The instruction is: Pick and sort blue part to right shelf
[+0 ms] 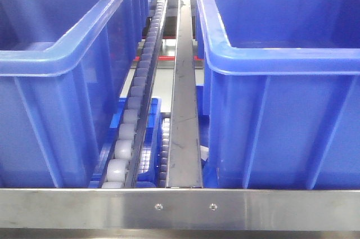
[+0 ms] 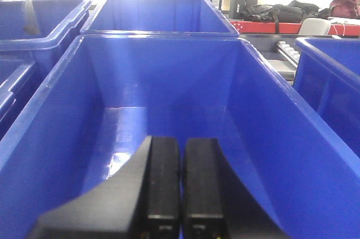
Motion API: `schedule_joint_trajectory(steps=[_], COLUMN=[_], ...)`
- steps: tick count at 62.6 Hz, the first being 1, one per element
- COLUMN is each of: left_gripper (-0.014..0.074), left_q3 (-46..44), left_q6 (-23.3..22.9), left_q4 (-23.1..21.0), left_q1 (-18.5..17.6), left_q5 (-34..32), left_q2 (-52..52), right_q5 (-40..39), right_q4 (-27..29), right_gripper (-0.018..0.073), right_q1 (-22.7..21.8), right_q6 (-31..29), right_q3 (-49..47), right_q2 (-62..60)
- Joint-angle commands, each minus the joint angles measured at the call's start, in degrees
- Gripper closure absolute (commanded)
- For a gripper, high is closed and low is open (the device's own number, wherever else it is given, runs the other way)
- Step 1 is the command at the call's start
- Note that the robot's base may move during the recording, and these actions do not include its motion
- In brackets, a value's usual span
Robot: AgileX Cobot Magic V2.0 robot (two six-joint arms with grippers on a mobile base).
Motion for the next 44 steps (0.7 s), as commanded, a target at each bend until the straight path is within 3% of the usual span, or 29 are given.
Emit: schedule_joint_trajectory(steps=[1, 24, 29, 40, 44], left_gripper=[0.0473, 0.0473, 0.0472, 0.0472, 0.0472], left_q3=[-1.7, -1.3, 0.2, 8.1, 10.8], left_q6=[-0.1, -0.1, -0.2, -6.2, -7.9], left_q4=[-0.6, -0.5, 3.1, 10.6, 10.6], left_q1=[0.1, 0.1, 0.9, 3.2, 3.8], left_q5=[-4.5, -4.6, -6.6, -15.9, -16.2], left_q2=[0.7, 0.6, -0.4, -5.7, -7.8], right_q5=[-5.4, -5.4, -5.4, -5.4, -5.4], right_q4=[0.0, 0.0, 0.0, 0.0, 0.0], right_gripper=[0.053, 0.053, 0.053, 0.053, 0.053], right_q1=[-0.3, -0.3, -0.3, -0.3, -0.3], right_q6=[-0.2, -0.2, -0.2, -0.2, -0.2], right_q3=[-1.2, -1.2, -1.2, -1.2, -1.2], right_q2=[-1.3, -1.3, -1.3, -1.3, -1.3])
